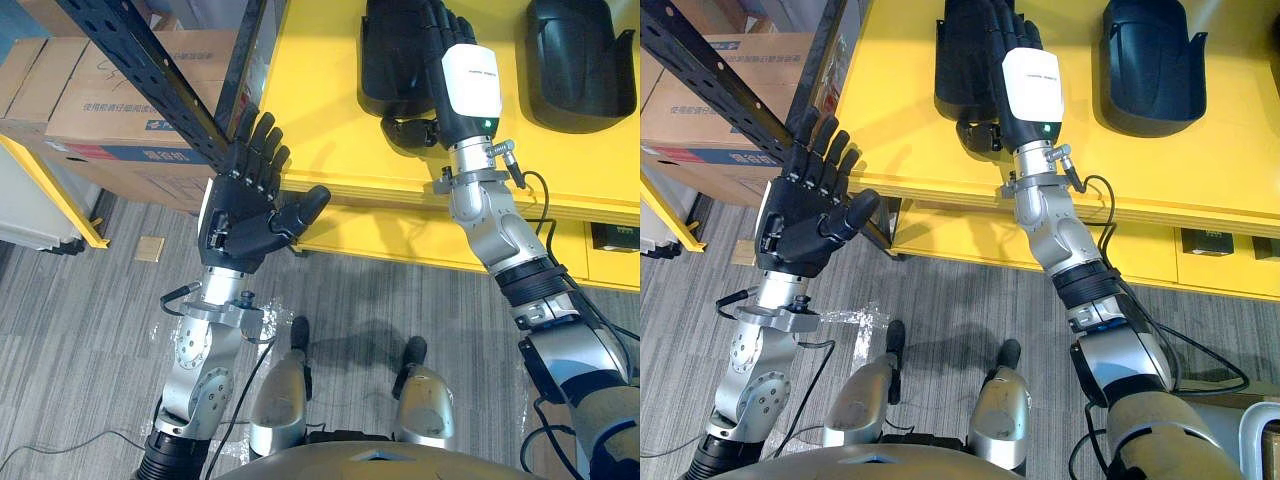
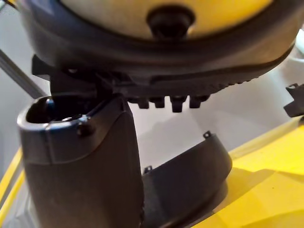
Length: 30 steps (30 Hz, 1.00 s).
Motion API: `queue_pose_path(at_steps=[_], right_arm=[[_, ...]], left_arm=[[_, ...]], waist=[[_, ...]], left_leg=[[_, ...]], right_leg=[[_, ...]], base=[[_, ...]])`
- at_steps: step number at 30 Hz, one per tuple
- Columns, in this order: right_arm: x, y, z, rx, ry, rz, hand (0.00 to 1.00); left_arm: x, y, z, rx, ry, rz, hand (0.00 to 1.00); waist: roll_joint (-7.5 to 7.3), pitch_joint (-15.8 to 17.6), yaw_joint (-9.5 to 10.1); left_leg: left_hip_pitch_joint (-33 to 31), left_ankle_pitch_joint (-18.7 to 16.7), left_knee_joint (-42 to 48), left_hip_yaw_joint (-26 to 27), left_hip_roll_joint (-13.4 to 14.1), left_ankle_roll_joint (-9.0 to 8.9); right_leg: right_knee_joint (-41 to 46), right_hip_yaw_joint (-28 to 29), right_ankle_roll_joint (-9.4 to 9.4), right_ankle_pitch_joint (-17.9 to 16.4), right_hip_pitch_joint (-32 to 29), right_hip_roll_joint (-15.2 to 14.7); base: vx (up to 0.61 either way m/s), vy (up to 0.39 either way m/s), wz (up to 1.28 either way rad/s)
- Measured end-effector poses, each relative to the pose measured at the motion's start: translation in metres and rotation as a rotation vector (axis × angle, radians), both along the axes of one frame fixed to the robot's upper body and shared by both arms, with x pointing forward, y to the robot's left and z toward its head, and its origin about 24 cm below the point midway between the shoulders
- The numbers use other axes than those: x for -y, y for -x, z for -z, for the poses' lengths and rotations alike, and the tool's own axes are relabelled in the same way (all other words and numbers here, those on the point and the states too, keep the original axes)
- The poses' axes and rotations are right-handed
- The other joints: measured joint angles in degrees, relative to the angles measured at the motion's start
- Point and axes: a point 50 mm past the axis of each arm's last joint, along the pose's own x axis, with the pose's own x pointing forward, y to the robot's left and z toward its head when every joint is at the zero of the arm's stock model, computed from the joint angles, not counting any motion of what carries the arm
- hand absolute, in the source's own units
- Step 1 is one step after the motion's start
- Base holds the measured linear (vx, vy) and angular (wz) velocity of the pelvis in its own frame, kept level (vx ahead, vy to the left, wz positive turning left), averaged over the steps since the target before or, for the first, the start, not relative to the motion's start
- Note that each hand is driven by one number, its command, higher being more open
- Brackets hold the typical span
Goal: Walk over and take three plastic housings, then place them on the shelf
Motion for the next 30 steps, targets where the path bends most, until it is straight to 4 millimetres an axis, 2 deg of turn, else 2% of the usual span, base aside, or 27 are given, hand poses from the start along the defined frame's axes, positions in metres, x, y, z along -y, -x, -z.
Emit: queue_pose_path(at_steps=[6,10,12,15,16,18,22,24,25,27,29,30], right_arm=[[0.005,0.001,0.007,-0.009,-0.039,0.015,1.0],[0.022,0.019,0.021,0.022,-0.233,0.026,1.0],[0.027,0.036,0.029,0.066,-0.325,0.021,1.0],[0.033,0.066,0.026,0.176,-0.436,-0.057,1.0],[0.034,0.073,0.024,0.204,-0.457,-0.082,1.0],[0.042,0.1,0.013,0.319,-0.501,-0.153,1.0],[0.064,0.132,0.016,0.41,-0.659,-0.18,1.0],[0.076,0.141,0.029,0.39,-0.747,-0.134,1.0],[0.089,0.15,0.046,0.356,-0.842,-0.06,1.0],[0.096,0.157,0.059,0.334,-0.898,-0.001,1.0],[0.112,0.17,0.087,0.269,-0.983,0.139,1.0],[0.116,0.174,0.094,0.255,-1.009,0.175,1.0]], left_arm=[[0.003,0.001,0.0,0.013,-0.013,0.033,1.0],[0.004,0.002,0.0,0.035,-0.035,0.062,1.0],[0.002,0.003,-0.001,0.044,-0.049,0.069,1.0],[-0.009,0.008,-0.002,0.061,-0.059,0.055,1.0],[-0.013,0.01,-0.002,0.068,-0.064,0.048,1.0],[-0.024,0.019,-0.007,0.111,-0.081,0.016,1.0],[-0.041,0.032,-0.014,0.188,-0.079,-0.03,1.0],[-0.049,0.041,-0.015,0.22,-0.065,-0.05,1.0],[-0.057,0.051,-0.016,0.26,-0.053,-0.063,1.0],[-0.062,0.058,-0.016,0.28,-0.06,-0.07,1.0],[-0.074,0.074,-0.015,0.311,-0.094,-0.059,1.0],[-0.076,0.077,-0.014,0.315,-0.104,-0.061,1.0]], waist=[[0.13,-0.2,0.19],[0.28,-2.1,1.01],[0.02,-5.0,1.0],[-0.54,-8.3,0.56],[-0.69,-8.9,0.38],[-1.38,-10.3,0.06],[-2.63,-12.5,-0.29],[-2.73,-13.5,-0.44],[-2.76,-14.2,-0.54],[-2.63,-14.5,-0.81],[-2.26,-15.0,-1.29],[-2.11,-15.1,-1.3]], left_leg=[[3.1,1.3,-3.8,1.0,0.1,0.08],[5.0,1.5,-5.6,1.9,-0.1,0.27],[5.3,1.7,-5.9,2.4,-0.2,0.32],[9.1,1.5,-7.9,3.6,0.1,0.07],[9.5,1.4,-8.0,3.6,0.3,-0.03],[10.9,0.6,-8.1,4.6,0.9,-0.5],[11.8,0.1,-8.1,5.8,1.1,-0.55],[12.0,-0.5,-8.3,6.4,1.1,-0.43],[11.9,-1.1,-8.4,6.7,1.0,-0.67],[11.9,-1.3,-8.4,7.0,1.0,-0.49],[11.8,-1.2,-8.4,7.5,1.1,-0.53],[11.8,-1.1,-8.4,7.7,1.1,-0.58]], right_leg=[[-1.5,-0.3,0.34,0.3,2.1,0.1],[-4.2,-0.7,1.08,1.0,4.3,0.2],[-5.9,-1.1,1.37,1.3,5.5,0.3],[-8.7,-1.4,1.51,1.5,9.4,1.0],[-8.8,-1.4,1.51,1.5,9.7,1.1],[-9.3,-0.5,1.51,1.5,10.8,1.8],[-10.5,0.3,1.51,1.5,11.4,2.2],[-10.6,0.9,1.52,1.4,11.5,2.2],[-11.2,1.2,1.56,1.4,11.5,2.2],[-11.7,1.4,1.59,1.4,11.5,2.3],[-12.5,1.7,1.58,1.4,11.5,2.5],[-12.6,1.9,1.44,1.5,11.4,2.6]], base=[[0.0,0.0,0.0],[0.07,0.001,0.0],[0.12,-0.012,0.04],[0.13,-0.034,-0.07],[0.09,-0.04,-0.08],[0.06,-0.03,-0.18],[-0.01,-0.019,-0.16],[-0.07,0.01,-0.14],[-0.07,0.012,-0.09],[-0.05,0.005,-0.06],[-0.03,-0.002,-0.08],[-0.01,0.002,-0.09]])
